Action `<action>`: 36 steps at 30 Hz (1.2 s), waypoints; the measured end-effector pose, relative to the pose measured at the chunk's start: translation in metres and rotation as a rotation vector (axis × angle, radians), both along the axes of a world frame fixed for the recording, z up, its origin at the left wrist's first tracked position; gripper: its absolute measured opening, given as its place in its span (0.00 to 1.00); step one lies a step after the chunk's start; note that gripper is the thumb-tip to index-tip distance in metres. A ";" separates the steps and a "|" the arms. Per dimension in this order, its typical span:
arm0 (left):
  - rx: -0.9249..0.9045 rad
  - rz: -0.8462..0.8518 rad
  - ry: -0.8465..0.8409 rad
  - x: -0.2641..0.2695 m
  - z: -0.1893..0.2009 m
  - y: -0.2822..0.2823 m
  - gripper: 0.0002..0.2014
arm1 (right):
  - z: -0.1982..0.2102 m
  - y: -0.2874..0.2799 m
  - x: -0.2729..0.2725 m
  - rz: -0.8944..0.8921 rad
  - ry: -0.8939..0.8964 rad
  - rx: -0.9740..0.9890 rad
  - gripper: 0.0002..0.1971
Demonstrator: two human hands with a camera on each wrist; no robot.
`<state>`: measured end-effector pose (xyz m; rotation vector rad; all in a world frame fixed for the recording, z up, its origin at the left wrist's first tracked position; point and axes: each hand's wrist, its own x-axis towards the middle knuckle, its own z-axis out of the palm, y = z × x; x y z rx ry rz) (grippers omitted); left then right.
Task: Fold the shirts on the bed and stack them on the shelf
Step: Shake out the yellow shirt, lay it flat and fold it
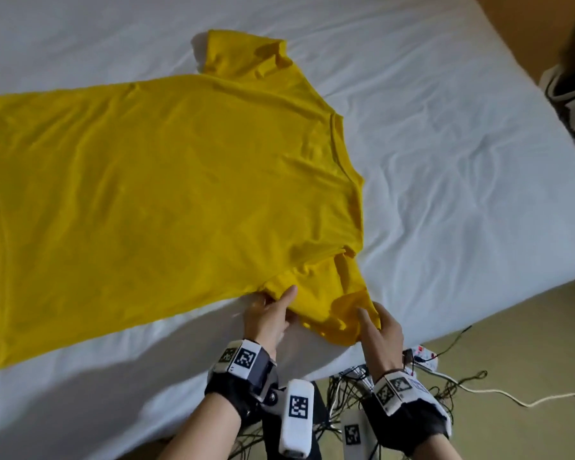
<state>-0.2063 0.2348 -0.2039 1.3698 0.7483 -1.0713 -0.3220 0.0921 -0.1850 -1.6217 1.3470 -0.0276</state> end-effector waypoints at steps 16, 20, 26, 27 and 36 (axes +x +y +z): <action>0.095 -0.576 -0.091 -0.010 0.024 0.035 0.16 | 0.024 -0.002 -0.021 0.036 0.140 0.080 0.23; 0.524 -0.976 -0.473 0.016 0.041 0.036 0.31 | 0.029 -0.012 0.008 0.058 0.076 -0.001 0.26; 0.737 -0.876 -1.065 0.065 0.020 0.012 0.21 | -0.002 -0.060 0.111 0.088 0.096 -0.113 0.25; 0.707 -0.921 -1.021 0.072 0.012 0.010 0.27 | -0.008 -0.068 0.125 0.112 0.120 -0.136 0.25; 0.745 -0.938 -0.891 0.136 -0.006 -0.011 0.34 | -0.023 -0.070 0.181 0.317 0.161 -0.612 0.30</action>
